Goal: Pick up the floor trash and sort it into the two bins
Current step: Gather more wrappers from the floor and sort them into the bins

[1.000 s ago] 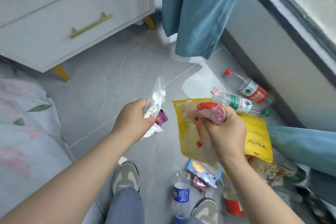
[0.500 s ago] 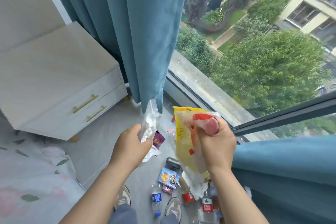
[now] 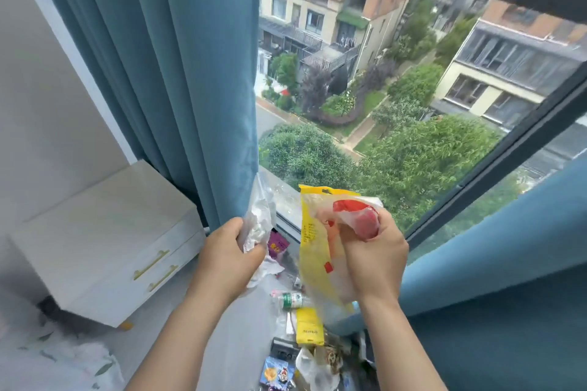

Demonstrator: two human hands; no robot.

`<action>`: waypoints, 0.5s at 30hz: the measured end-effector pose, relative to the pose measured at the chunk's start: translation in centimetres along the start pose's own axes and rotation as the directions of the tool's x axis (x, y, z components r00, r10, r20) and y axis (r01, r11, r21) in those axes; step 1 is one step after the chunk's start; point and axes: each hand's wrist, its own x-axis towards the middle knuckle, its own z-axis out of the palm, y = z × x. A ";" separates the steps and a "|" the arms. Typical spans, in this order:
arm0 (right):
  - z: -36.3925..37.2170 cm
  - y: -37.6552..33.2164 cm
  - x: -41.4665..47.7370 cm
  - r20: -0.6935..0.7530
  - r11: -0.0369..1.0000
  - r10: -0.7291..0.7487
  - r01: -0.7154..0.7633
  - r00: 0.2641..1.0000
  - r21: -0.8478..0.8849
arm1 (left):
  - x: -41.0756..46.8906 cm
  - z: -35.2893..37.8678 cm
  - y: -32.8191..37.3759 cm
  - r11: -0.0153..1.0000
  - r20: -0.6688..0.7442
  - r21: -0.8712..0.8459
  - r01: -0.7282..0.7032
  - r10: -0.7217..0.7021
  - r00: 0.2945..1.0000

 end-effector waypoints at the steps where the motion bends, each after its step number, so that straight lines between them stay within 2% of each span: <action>1: -0.9 -0.8 0.3 -0.002 1.000 -0.012 0.012 1.000 0.014 | -0.1 -0.6 1.3 1.000 -0.006 0.011 -0.023 0.024 1.000; 10: -6.4 -6.4 3.0 -0.120 0.983 -0.104 0.120 0.987 0.136 | -1.1 -3.5 11.3 0.974 -0.075 -0.049 -0.219 0.215 0.974; 15: -8.1 -7.6 3.6 -0.239 0.983 -0.117 0.148 0.964 0.112 | 0.2 -4.0 14.4 0.956 -0.048 -0.032 -0.292 0.290 0.956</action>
